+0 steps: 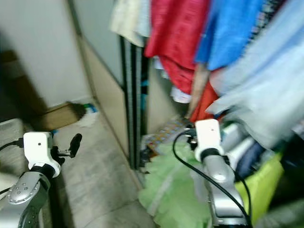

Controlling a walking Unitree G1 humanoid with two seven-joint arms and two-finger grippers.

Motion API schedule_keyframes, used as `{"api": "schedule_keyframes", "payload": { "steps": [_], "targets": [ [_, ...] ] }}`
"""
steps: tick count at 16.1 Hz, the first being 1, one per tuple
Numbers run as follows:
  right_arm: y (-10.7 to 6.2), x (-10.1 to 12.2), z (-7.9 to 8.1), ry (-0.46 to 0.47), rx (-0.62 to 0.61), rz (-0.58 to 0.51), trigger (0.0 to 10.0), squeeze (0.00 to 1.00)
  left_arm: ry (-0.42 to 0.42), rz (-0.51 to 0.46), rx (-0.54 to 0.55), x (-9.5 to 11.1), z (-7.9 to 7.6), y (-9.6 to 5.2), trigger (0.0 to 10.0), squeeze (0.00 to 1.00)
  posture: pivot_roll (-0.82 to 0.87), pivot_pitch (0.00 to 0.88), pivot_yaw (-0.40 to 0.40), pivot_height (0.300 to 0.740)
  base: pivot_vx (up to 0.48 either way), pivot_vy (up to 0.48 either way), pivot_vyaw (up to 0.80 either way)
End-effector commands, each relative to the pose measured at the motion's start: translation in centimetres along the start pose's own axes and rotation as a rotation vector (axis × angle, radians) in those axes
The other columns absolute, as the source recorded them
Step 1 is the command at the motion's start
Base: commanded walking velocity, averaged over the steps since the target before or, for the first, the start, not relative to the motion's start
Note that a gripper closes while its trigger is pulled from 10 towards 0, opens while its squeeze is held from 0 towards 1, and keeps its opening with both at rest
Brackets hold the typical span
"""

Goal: Clean up the room

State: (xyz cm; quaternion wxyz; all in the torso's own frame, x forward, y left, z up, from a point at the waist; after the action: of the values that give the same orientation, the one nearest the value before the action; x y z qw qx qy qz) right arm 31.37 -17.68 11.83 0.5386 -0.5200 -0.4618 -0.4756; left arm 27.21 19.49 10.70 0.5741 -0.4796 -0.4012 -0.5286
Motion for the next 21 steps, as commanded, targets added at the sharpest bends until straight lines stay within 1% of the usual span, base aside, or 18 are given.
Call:
{"api": "schedule_keyframes", "payload": {
  "steps": [1,8,10,13,15,17,19,21],
  "targets": [
    [0.1,0.9,0.0,-0.006,0.01,-0.035,10.0,0.0,-0.013,-0.019,-0.022,0.7,-0.5,0.1,10.0,0.0,-0.01,0.0,-0.03,0.74,0.0,0.0,0.8],
    [0.8,1.4,0.7,-0.02,0.052,-0.057,10.0,0.0,-0.007,-0.034,-0.025,1.1,-0.6,0.1,10.0,0.0,0.01,0.0,-0.035,0.74,0.0,0.0,0.8],
    [0.9,1.7,1.5,-0.034,0.085,-0.078,10.0,0.0,-0.021,-0.038,-0.057,1.3,-1.0,0.2,10.0,0.0,0.01,0.0,-0.031,0.74,0.0,0.0,0.8],
    [1.0,1.6,1.9,-0.027,0.093,-0.08,10.0,0.0,-0.015,-0.048,-0.063,1.6,-1.1,0.2,10.0,0.0,0.02,0.0,-0.025,0.74,0.0,0.0,0.8],
    [1.2,1.7,2.1,0.012,0.092,-0.083,10.0,0.0,-0.017,-0.058,-0.067,1.9,-1.2,0.4,10.0,0.0,0.02,0.0,-0.02,0.74,0.0,0.0,0.8],
    [1.2,1.8,2.1,0.02,0.097,-0.085,10.0,0.0,-0.02,-0.063,-0.072,2.1,-1.3,0.5,10.0,0.0,0.02,0.0,-0.019,0.74,0.0,0.0,0.8],
    [1.3,2.3,2.4,0.025,0.118,-0.103,10.0,0.0,-0.055,-0.076,-0.098,2.5,-1.8,0.9,10.0,0.0,0.01,0.0,-0.016,0.74,0.0,0.0,0.8],
    [1.4,2.4,2.5,0.03,0.12,-0.109,10.0,0.0,-0.058,-0.077,-0.096,2.7,-1.8,1.0,10.0,0.0,0.01,0.0,-0.017,0.74,0.0,0.0,0.8]
  ]
}}
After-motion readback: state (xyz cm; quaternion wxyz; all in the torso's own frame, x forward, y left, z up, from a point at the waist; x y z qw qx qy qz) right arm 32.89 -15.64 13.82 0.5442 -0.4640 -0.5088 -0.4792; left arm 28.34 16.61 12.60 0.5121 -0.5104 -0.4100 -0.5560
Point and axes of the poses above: a point about 5 cm out from each wrist's last joint towards the gripper, its own y axis pointing out of the wrist towards the gripper, its own x axis along the axis of the wrist's last joint, z = x × y, the point moved 3 cm from there along y, pointing out of the wrist towards the gripper, and after that the axes turned 15 degrees about y, right-handed, at the moved point
